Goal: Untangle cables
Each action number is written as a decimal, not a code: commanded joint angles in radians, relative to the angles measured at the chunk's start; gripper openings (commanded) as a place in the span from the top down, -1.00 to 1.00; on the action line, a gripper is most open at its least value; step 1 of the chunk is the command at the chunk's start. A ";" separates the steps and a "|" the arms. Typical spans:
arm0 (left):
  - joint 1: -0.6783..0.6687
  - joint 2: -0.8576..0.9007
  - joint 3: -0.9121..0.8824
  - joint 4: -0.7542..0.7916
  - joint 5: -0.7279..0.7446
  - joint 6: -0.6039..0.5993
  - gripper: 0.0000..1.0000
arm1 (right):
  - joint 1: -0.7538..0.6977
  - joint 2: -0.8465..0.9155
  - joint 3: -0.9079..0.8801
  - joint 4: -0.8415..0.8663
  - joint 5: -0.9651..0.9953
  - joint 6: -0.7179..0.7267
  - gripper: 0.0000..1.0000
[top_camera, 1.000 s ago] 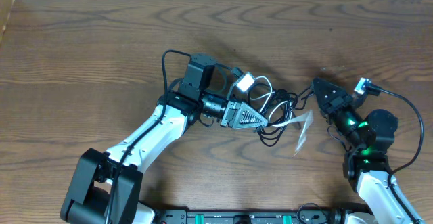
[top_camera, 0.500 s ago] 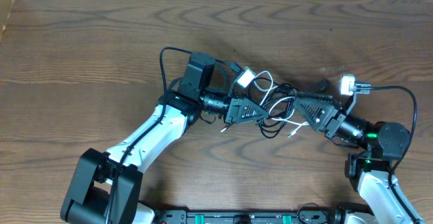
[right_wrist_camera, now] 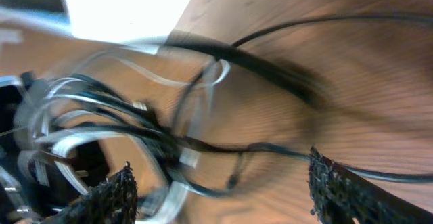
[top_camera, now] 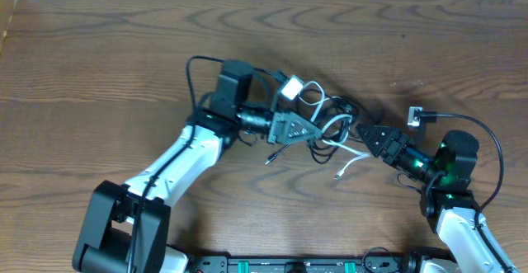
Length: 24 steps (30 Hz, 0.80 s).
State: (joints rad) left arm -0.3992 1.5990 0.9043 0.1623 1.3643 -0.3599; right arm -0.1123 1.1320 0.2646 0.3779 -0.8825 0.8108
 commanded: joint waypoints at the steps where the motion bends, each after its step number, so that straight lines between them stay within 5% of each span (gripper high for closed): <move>1: 0.093 -0.011 -0.003 0.031 0.045 -0.129 0.85 | -0.014 0.000 0.003 -0.074 0.177 -0.064 -0.60; 6: 0.167 -0.011 -0.003 0.058 0.030 -0.267 0.85 | -0.020 0.000 0.003 -0.238 0.251 -0.041 -0.60; 13: 0.172 -0.011 -0.004 0.057 -0.026 -0.293 0.85 | -0.019 0.000 0.003 -0.247 -0.115 0.080 -0.58; 20: 0.132 -0.011 -0.004 0.057 -0.065 -0.314 0.85 | 0.056 0.000 0.003 -0.132 -0.062 0.298 0.24; 24: 0.085 -0.011 -0.004 0.058 -0.065 -0.314 0.85 | 0.164 0.000 0.003 0.001 0.049 0.408 0.35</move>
State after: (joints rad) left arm -0.2916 1.5990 0.9043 0.2138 1.2949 -0.6743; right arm -0.0048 1.1324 0.2615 0.3561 -0.9119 1.1267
